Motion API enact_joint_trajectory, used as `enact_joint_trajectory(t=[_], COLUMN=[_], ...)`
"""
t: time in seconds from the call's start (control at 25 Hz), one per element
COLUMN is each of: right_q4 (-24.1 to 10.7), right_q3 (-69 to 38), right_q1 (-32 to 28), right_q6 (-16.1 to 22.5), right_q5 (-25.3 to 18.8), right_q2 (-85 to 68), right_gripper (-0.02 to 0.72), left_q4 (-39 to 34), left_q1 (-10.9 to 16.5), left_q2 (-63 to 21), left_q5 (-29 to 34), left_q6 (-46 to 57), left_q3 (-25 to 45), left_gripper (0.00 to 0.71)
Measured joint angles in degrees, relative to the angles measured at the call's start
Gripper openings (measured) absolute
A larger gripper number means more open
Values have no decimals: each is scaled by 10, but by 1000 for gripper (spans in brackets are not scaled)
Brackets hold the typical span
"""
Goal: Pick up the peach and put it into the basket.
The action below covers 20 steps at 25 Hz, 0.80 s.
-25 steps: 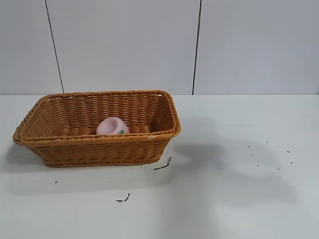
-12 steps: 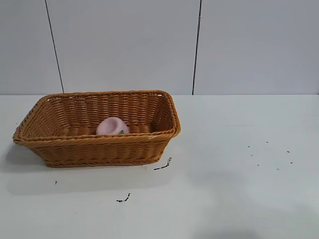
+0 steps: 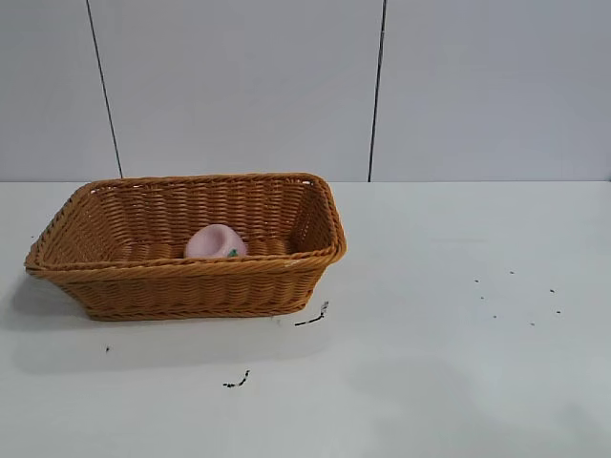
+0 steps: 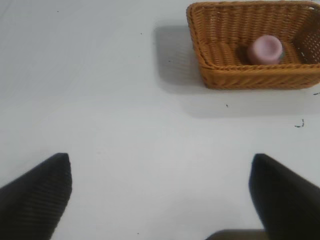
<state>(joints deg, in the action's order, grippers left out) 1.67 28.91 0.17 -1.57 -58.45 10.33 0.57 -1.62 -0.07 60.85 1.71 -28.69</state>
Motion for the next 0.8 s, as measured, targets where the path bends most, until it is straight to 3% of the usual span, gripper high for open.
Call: enact_joint_trajectory(t=[0.28, 0.8], right_q4=[0, -2], right_q3=[-2, -5], right_q1=[0, 0], right_q6=[0, 0], right_q5=[-2, -3], right_q2=[-100, -106], right_gripper=[696, 696], left_q4=[0, 0], left_q1=[0, 0], left_q2=[0, 0], left_q5=[0, 0], left_q6=[0, 0], left_q3=[0, 0], left_gripper=[693, 693])
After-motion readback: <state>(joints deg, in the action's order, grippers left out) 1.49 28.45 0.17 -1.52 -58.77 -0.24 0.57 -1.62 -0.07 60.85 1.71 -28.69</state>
